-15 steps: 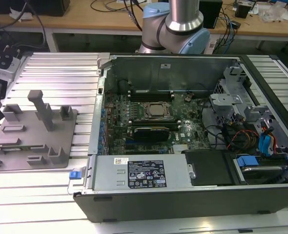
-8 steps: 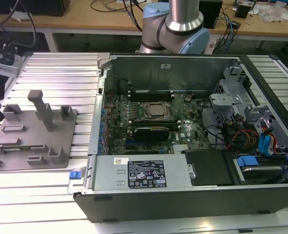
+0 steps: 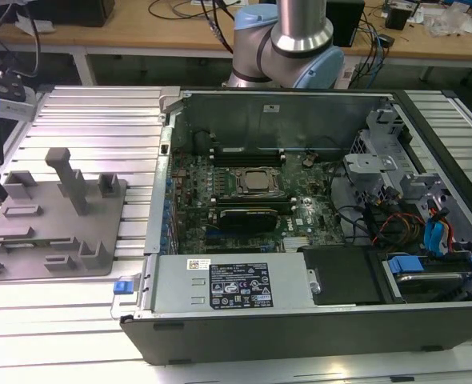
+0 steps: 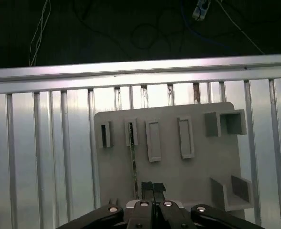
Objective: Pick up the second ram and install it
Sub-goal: 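Pick up the second ram and move it above second insertion slot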
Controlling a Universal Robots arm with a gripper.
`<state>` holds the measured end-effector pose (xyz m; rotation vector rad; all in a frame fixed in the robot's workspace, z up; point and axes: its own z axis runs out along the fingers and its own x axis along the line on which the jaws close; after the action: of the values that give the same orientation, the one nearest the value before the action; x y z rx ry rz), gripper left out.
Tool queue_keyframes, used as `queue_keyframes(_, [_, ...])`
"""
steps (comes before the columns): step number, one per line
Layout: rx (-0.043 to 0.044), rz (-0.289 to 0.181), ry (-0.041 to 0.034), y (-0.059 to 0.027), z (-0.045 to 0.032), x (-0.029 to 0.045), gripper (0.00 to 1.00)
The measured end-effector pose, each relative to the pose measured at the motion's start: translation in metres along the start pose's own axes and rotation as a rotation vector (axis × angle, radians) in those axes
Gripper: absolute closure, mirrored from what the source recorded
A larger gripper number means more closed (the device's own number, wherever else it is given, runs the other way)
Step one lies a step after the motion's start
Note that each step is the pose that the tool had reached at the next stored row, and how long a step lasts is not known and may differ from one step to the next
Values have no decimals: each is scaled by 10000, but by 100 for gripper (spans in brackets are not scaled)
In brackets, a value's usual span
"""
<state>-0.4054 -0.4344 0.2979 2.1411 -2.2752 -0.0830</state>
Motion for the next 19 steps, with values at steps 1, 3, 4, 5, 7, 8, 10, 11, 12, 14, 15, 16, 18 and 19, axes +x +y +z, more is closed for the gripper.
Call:
queue_keyframes(1, [3,-7,-2,0,8,0,92])
queue_keyframes(3, [-1,-28,2,13,28,1,92])
queue_keyframes(4, [0,-42,2,14,44,2,92])
queue_keyframes(5, [-2,-64,3,13,66,3,92])
queue_keyframes(7, [-5,-137,7,11,117,5,92])
queue_keyframes(8, [-11,-178,9,11,140,7,92])
queue_keyframes(10, [-22,-259,15,8,175,14,92])
queue_keyframes(11, [-27,-298,16,6,189,19,92])
queue_keyframes(12, [-39,-372,22,5,212,33,92])
queue_keyframes(14, [-71,-461,26,0,268,59,92])
queue_keyframes(15, [-79,-459,27,0,290,63,92])
queue_keyframes(16, [-78,-448,26,-3,316,71,92])
queue_keyframes(18, [-77,-284,19,-4,348,81,92])
queue_keyframes(19, [-71,-157,10,-6,365,84,92])
